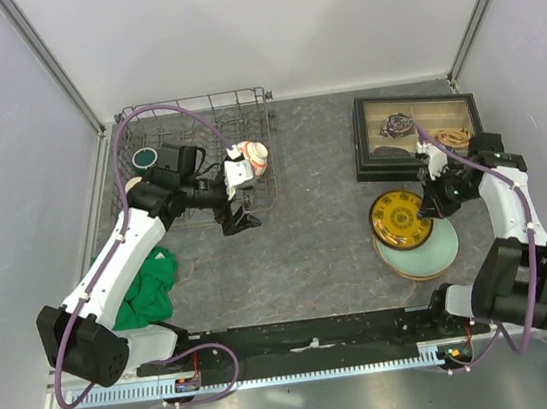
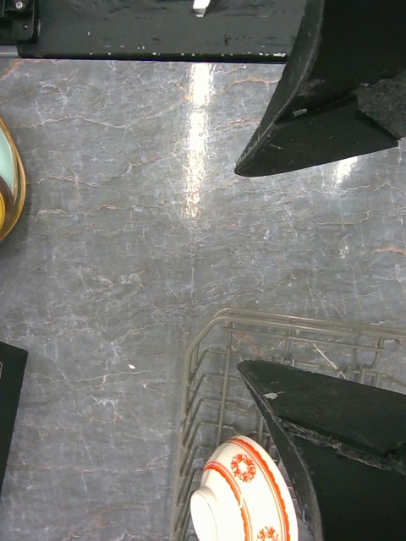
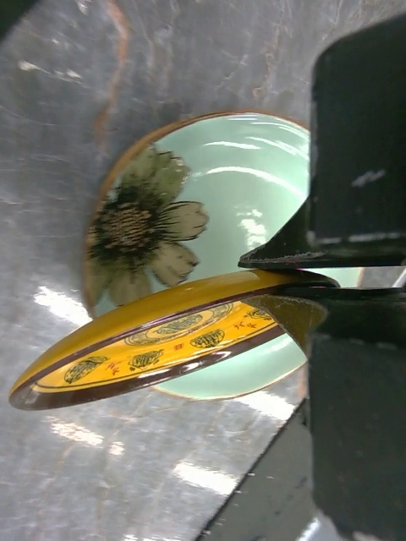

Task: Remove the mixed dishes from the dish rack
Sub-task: Place the plate on the plate, then pick up the cup from the dish rack.

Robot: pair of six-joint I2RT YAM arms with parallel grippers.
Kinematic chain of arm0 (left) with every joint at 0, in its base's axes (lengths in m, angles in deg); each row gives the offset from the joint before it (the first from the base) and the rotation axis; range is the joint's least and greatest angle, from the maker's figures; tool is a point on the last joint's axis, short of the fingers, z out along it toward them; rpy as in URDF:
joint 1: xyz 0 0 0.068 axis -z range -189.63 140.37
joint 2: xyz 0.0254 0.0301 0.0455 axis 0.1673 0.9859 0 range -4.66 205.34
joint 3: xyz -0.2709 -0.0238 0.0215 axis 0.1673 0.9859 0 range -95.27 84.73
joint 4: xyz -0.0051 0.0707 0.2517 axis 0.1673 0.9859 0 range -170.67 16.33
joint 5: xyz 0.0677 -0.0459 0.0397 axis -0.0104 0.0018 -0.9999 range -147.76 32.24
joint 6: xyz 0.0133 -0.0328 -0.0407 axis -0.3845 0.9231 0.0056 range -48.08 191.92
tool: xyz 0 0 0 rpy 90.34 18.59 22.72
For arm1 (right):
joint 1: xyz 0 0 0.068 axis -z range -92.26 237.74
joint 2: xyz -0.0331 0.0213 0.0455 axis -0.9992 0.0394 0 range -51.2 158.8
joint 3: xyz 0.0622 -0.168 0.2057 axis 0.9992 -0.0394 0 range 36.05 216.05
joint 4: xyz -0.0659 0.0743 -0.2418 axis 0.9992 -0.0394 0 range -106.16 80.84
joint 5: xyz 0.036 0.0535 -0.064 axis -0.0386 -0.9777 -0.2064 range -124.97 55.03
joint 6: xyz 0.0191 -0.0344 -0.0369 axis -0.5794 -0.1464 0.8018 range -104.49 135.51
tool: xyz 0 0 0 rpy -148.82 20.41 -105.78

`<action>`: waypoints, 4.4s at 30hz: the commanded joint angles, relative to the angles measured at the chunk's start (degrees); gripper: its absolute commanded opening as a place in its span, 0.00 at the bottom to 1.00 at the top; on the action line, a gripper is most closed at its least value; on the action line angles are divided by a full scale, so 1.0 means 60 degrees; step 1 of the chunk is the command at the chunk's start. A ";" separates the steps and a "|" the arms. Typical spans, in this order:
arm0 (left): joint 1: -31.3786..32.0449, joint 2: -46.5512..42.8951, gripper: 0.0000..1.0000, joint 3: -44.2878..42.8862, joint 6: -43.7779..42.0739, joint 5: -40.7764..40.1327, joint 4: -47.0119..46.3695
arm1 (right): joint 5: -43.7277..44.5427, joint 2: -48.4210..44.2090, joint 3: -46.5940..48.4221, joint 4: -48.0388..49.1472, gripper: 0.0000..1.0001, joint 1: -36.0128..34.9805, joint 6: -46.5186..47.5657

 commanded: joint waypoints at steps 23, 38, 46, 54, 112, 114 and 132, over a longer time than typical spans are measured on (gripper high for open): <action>-0.0039 0.0206 0.94 0.0092 -0.0392 -0.0052 -0.0106 | -0.1512 0.3009 0.0815 -0.3645 0.08 0.2618 0.5326; -0.0039 0.0104 0.94 0.0267 -0.0553 -0.0170 -0.0076 | -0.1278 0.3888 0.1138 -0.2927 0.35 0.2618 0.4769; -0.0039 0.0147 0.94 0.0311 -0.0597 -0.0170 -0.0076 | -0.1102 0.4022 0.1153 -0.2619 0.60 0.2618 0.4462; -0.0054 0.0104 0.94 0.0326 -0.0597 -0.0170 -0.0062 | -0.0780 0.3553 0.1036 -0.2092 0.71 0.2618 0.3978; -0.6059 0.2549 0.99 -0.1578 0.1483 -0.5165 -0.1453 | 0.1110 -0.1516 -0.0048 0.2171 0.98 -0.1498 -0.1735; -0.6147 0.2753 0.99 -0.1666 0.1410 -0.5150 -0.1409 | 0.1095 -0.1472 -0.0136 0.2215 0.98 -0.1513 -0.1721; -0.6397 0.3663 0.99 -0.1578 0.1160 -0.4755 -0.1160 | 0.1110 -0.1384 -0.0195 0.2376 0.98 -0.1557 -0.1823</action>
